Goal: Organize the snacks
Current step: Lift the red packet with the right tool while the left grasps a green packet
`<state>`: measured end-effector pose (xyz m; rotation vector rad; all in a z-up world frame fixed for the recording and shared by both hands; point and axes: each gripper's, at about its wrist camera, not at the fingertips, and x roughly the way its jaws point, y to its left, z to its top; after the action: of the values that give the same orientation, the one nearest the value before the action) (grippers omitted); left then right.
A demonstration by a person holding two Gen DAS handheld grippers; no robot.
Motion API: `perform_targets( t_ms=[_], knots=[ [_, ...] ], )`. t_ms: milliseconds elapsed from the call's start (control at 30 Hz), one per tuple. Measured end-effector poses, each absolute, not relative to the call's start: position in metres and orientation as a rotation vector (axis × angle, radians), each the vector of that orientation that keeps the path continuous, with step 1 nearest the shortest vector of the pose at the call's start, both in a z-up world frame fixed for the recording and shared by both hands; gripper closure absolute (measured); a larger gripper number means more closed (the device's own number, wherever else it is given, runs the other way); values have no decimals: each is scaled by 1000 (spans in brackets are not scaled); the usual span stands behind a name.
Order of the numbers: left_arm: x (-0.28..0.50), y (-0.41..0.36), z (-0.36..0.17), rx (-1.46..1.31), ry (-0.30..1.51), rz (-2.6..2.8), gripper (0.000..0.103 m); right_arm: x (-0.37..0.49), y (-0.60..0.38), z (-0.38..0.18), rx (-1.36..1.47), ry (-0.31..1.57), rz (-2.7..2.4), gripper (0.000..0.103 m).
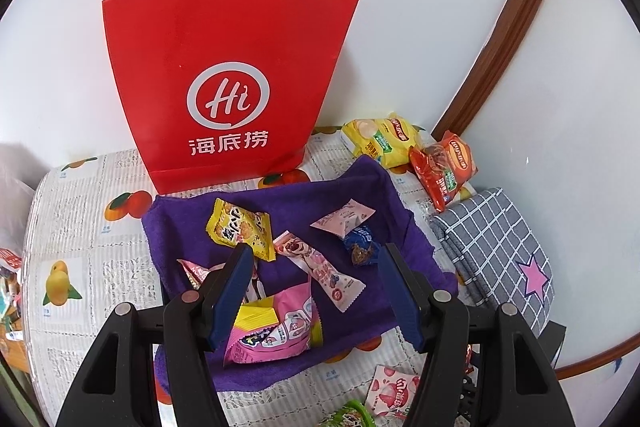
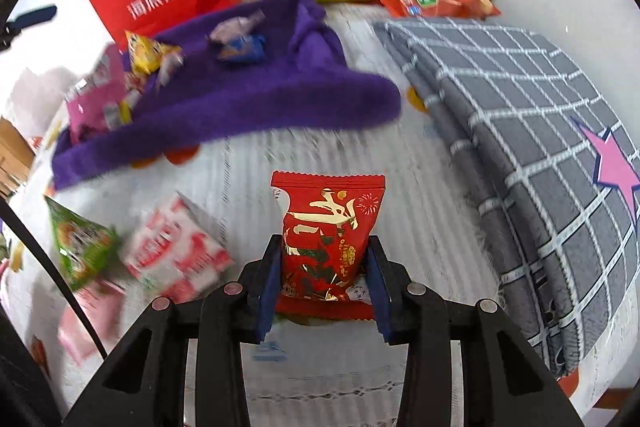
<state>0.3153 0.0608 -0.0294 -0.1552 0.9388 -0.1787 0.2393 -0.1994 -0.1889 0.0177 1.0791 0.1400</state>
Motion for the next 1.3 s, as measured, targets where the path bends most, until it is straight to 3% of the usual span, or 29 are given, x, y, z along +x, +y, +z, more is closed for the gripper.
perform_targets(
  t_ms=[233, 967, 1300],
  knots=[
    [320, 66, -34, -155, 952, -149, 41, 231, -193, -194, -69, 919, 94, 61],
    [290, 32, -32, -94, 943, -156, 41, 235, -197, -195, -35, 918, 103, 60],
    [238, 36, -68, -103, 1031, -149, 41, 235, -197, -196, -35, 918, 103, 60]
  ],
)
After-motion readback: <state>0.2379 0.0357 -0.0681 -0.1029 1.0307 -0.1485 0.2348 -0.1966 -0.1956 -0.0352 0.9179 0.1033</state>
